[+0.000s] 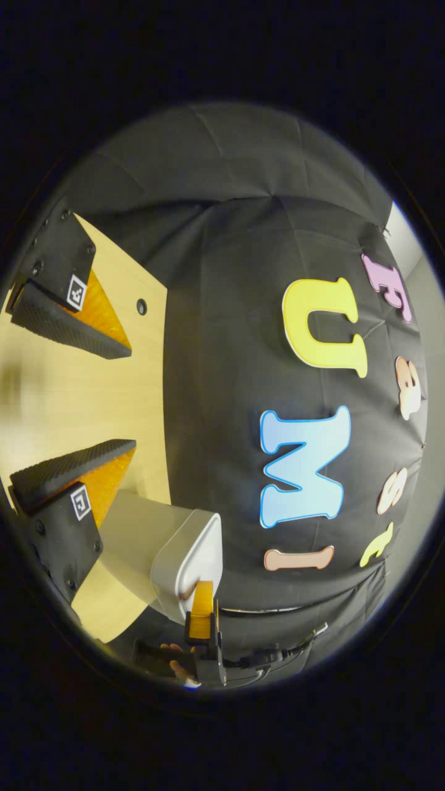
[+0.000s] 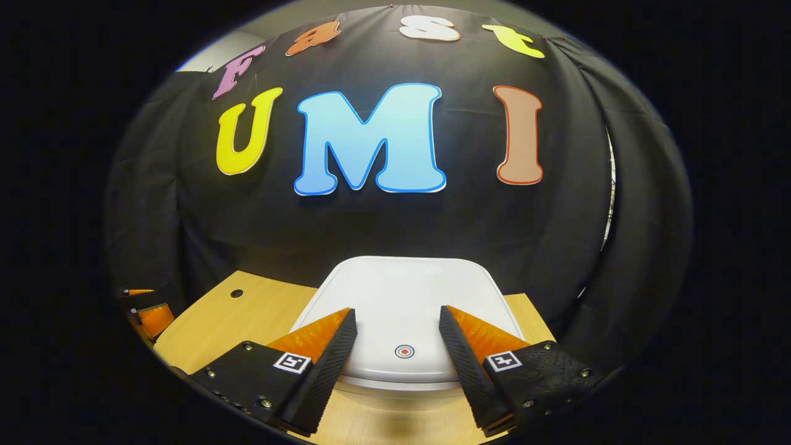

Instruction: Press the lid of the desktop garbage bin to open it, pick up the crumpled paper on the desktop and throw it into the bin, then pick up the pop can on the desktop and drop it into the bin, and finally close the garbage bin lid.

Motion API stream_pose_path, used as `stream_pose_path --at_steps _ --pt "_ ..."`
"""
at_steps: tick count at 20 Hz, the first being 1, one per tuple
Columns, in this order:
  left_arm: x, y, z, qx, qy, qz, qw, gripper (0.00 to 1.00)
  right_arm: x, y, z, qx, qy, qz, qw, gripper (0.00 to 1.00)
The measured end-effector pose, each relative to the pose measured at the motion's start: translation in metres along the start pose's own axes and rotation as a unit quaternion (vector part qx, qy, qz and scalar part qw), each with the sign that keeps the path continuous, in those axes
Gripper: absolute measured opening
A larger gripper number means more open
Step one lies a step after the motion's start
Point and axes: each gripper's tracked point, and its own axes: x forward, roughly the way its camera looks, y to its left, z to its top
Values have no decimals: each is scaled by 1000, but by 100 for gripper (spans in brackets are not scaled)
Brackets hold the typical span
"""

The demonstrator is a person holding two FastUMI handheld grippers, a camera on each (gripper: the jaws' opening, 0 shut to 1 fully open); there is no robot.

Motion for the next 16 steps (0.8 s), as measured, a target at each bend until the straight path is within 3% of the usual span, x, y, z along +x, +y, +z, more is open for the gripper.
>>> stream_pose_path --at_steps 16 --pt "15 -11 -4 -2 10 -21 1000 87 2 1 -7 16 -103 -28 994 89"
